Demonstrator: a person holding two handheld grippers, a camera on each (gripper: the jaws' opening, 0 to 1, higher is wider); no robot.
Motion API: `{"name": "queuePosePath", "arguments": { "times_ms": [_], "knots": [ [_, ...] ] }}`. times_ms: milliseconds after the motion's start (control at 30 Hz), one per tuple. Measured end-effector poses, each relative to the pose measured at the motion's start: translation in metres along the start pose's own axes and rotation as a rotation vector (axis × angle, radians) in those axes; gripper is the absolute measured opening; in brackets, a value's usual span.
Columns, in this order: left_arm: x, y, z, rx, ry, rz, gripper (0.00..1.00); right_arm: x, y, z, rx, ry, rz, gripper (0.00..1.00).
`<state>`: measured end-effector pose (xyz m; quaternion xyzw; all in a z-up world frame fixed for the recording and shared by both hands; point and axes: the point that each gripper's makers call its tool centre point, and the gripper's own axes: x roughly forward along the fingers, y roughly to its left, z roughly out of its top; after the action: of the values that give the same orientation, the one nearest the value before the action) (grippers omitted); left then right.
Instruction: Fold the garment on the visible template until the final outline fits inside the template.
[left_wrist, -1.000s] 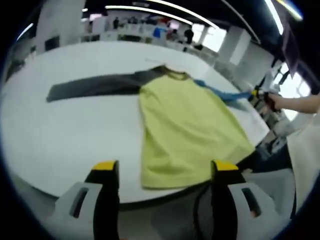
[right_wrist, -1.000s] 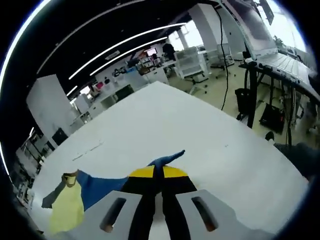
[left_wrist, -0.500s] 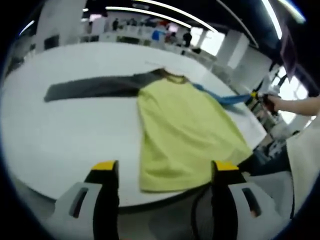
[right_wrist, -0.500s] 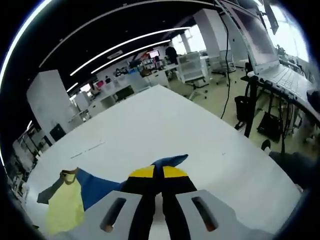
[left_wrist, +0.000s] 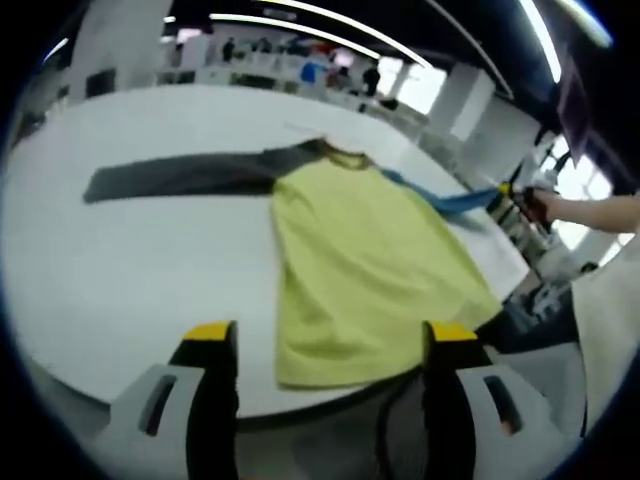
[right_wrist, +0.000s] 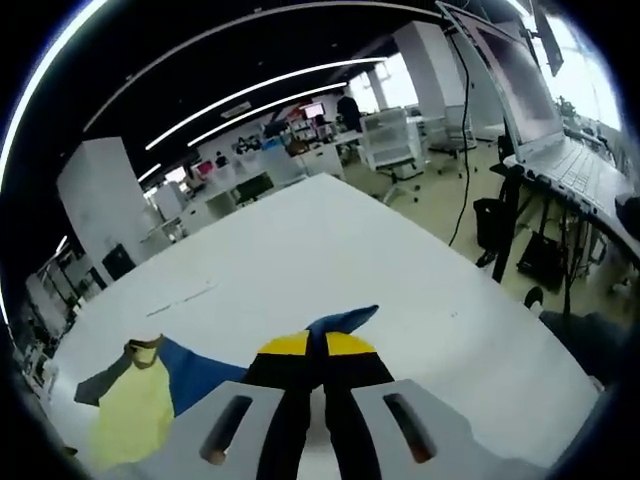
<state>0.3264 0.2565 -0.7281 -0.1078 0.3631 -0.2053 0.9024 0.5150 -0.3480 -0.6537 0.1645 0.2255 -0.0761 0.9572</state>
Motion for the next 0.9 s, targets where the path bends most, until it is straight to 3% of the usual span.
{"name": "queuePosePath", "arguments": {
  "times_ms": [400, 733, 900],
  "knots": [
    [-0.003, -0.004, 0.006, -0.003, -0.027, -0.013, 0.74, 0.001, 0.021, 0.015, 0.006, -0.029, 0.047, 0.03],
    [-0.002, -0.011, 0.005, 0.034, -0.015, -0.043, 0.78, 0.003, 0.059, 0.037, -0.017, -0.069, 0.122, 0.03],
    [-0.003, -0.014, 0.013, 0.052, -0.023, -0.061, 0.82, 0.003, 0.077, 0.046, -0.033, -0.090, 0.162, 0.03]
  ]
}}
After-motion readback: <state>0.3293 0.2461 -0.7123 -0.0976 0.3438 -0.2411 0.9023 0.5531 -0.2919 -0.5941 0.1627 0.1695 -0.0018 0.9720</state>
